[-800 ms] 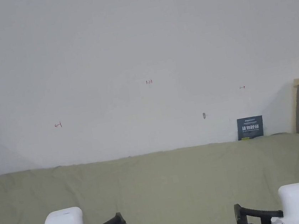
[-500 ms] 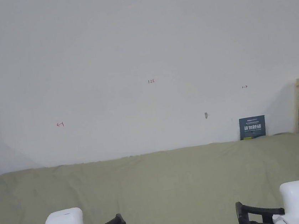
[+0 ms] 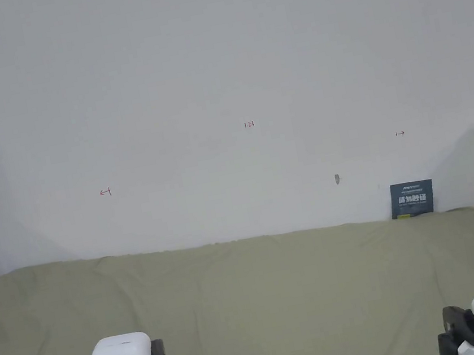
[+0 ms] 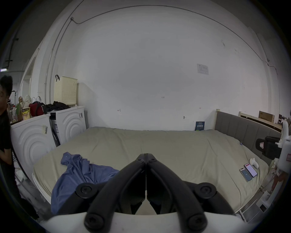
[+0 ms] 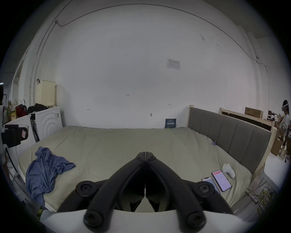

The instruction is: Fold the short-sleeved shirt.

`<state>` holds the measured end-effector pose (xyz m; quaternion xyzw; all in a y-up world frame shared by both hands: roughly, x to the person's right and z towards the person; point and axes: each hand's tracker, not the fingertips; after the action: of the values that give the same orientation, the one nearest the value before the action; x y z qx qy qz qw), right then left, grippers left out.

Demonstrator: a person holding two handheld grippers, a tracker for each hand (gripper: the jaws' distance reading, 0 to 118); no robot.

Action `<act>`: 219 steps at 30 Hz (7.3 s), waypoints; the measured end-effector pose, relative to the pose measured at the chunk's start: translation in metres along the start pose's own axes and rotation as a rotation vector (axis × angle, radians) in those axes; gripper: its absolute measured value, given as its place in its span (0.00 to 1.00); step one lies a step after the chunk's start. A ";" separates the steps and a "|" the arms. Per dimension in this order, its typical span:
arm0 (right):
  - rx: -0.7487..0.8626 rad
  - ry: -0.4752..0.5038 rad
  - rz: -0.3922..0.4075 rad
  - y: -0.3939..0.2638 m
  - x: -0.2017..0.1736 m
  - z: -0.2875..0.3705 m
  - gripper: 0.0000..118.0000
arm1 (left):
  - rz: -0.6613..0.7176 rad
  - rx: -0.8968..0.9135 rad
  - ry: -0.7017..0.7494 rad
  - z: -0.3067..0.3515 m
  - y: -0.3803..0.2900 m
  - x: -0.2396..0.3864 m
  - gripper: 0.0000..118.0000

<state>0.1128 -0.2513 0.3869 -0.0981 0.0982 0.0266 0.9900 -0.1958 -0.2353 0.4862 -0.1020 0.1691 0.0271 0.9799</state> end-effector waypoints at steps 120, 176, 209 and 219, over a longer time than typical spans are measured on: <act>-0.303 0.019 -0.017 -0.067 0.049 -0.045 0.00 | -0.022 -0.640 -0.587 -0.302 0.000 0.262 0.00; -0.318 0.105 -0.025 -0.089 0.012 -0.042 0.00 | 0.032 -0.690 -0.241 -0.188 -0.134 0.030 1.00; -0.476 0.159 0.175 -0.016 0.043 -0.323 0.00 | 0.072 -0.848 -0.356 -0.222 -0.183 0.024 0.00; -0.933 0.170 0.285 -0.095 0.031 -0.465 0.98 | 0.049 -0.845 -0.395 -0.225 -0.185 0.025 0.00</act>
<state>0.0619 -0.4358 -0.0487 -0.5181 0.1687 0.1946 0.8156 -0.2297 -0.4625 0.3058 -0.4809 -0.0442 0.1356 0.8651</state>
